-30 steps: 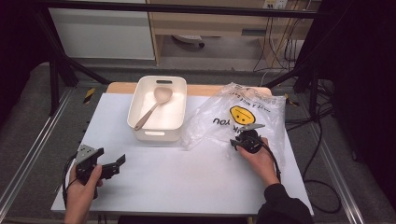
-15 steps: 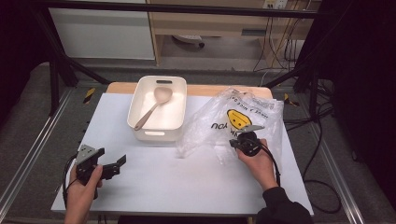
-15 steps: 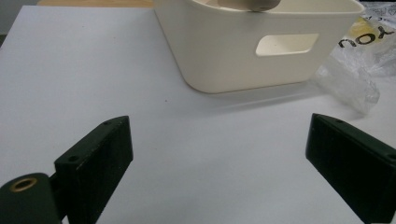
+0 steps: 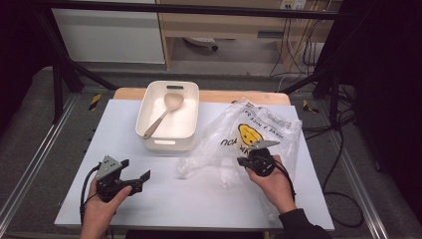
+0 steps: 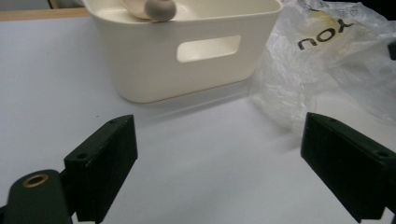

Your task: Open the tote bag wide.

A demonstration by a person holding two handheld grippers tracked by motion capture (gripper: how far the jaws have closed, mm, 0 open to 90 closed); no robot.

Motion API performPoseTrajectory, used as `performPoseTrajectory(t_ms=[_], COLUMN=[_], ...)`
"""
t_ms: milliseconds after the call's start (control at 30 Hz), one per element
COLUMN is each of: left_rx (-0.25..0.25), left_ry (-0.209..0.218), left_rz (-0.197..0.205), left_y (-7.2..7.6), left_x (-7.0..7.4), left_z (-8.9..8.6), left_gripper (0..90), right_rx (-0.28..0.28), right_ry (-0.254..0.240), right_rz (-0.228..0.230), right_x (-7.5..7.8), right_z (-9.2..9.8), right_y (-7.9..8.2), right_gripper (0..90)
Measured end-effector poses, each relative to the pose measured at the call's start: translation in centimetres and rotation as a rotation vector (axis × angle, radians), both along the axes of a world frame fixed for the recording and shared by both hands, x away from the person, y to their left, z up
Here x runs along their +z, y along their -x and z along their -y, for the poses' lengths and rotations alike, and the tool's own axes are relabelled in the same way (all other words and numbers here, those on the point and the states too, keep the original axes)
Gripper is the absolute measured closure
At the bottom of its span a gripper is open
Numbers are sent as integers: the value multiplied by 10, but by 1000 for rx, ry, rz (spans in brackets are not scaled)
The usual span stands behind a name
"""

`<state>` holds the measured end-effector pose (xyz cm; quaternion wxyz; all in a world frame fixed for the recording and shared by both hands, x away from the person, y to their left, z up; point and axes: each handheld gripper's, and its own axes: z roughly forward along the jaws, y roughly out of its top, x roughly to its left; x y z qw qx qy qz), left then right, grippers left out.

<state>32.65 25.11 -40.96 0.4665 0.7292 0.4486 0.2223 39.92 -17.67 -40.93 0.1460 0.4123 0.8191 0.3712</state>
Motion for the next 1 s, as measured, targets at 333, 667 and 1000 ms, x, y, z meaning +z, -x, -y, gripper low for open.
performPoseTrajectory(t_ms=[333, 667, 1000], left_rx=[-53, -153, -290], left_ry=[-4, -14, -55], left_rz=[3, -3, -14], left_y=[2, -6, -24], left_x=[1, 7, -3], left_z=[20, 81, 171], left_gripper=[128, 255, 492], right_rx=[-158, -215, -174], right_ry=[-97, -117, -115], right_rz=[12, 97, 78], right_x=[-6, 17, 21], right_z=[30, 34, 31], right_y=[-28, -17, -16], right_gripper=[900, 900, 900])
